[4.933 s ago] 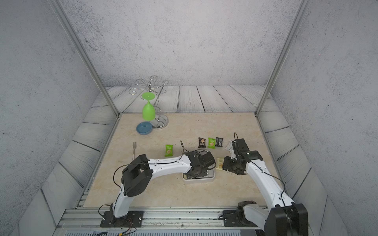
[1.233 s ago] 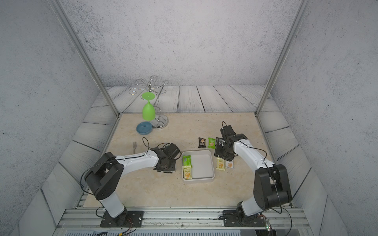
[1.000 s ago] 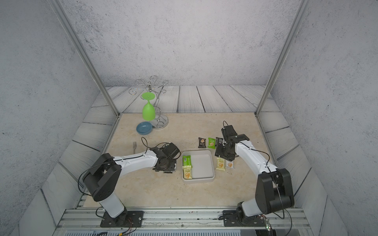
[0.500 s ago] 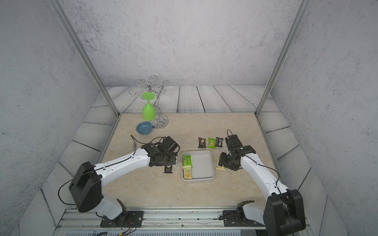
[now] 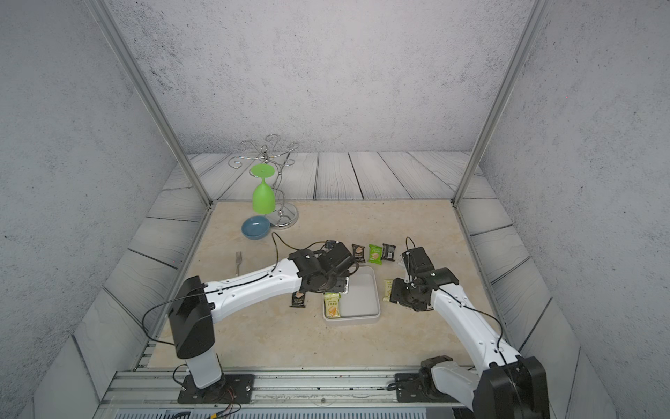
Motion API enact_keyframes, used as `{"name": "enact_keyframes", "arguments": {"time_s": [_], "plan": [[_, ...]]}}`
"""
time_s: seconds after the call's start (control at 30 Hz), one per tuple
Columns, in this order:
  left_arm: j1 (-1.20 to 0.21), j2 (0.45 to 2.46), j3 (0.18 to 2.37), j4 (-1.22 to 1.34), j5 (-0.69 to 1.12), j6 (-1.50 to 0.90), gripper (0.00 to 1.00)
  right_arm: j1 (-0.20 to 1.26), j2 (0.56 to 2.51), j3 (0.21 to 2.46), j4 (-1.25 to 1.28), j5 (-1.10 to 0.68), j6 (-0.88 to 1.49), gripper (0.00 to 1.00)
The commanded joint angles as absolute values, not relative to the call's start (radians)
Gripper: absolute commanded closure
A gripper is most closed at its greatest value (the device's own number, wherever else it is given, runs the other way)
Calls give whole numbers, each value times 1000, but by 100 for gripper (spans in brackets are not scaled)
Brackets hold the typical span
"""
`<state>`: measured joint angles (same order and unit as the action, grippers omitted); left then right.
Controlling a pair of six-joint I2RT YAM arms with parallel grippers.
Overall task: Take the cookies out of the storage box
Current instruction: Place the cookie at the center of the board, then pick up the cookie from the storage box.
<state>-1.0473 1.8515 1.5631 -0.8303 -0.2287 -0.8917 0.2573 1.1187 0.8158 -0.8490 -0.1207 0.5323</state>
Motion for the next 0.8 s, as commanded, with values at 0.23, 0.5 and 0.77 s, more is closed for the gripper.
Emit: {"name": "enact_keyframes", "arguments": {"time_s": [0.23, 0.5, 0.77], "plan": [[-1079, 2064, 1801, -1106, -381, -997, 25, 260, 1081, 769, -850, -138, 502, 43], [-1077, 2172, 1894, -1148, -396, -1031, 25, 259, 1081, 773, -842, -157, 485, 43], [-1069, 2264, 1972, -1211, -410, -1072, 24, 260, 1083, 771, -838, -172, 471, 43]]}}
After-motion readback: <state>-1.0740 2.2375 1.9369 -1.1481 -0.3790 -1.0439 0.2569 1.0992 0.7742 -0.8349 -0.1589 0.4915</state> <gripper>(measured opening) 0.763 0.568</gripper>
